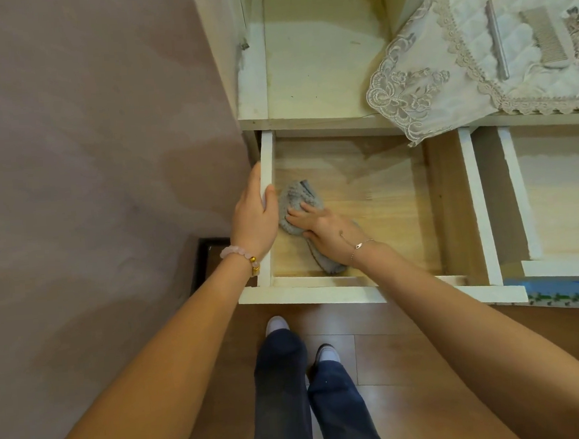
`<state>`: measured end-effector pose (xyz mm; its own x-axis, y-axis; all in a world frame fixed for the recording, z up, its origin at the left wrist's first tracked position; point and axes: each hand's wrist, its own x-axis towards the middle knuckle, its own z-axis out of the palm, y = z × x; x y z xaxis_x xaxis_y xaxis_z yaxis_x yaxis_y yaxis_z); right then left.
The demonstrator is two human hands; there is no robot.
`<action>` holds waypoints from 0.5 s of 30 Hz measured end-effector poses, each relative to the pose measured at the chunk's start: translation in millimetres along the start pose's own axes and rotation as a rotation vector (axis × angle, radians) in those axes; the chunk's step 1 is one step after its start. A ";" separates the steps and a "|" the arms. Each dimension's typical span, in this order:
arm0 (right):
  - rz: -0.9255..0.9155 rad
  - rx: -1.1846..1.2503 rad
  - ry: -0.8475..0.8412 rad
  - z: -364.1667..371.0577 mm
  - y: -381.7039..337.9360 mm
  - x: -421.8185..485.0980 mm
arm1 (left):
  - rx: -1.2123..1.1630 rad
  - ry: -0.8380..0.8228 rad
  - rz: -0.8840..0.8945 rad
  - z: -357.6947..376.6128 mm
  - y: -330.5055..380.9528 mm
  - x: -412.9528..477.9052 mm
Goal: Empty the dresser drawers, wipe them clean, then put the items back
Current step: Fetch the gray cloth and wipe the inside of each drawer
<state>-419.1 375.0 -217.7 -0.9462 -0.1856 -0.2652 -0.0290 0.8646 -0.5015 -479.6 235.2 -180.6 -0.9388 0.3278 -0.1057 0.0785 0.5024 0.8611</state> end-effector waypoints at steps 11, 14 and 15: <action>0.228 0.018 0.002 -44.6 78.5 -84.8 | -0.001 -0.039 -0.018 -0.3 0.2 -1.0; 0.382 -0.047 -0.009 -54.0 96.3 -102.6 | -0.009 -0.038 -0.032 -0.5 1.1 -1.0; 0.405 -0.057 -0.006 -53.5 97.4 -102.5 | -0.006 -0.036 -0.034 -0.6 1.4 -1.1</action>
<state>-342.2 503.2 -195.2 -0.8827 0.1724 -0.4371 0.3275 0.8929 -0.3091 -478.6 235.1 -179.0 -0.9282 0.3392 -0.1531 0.0444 0.5093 0.8595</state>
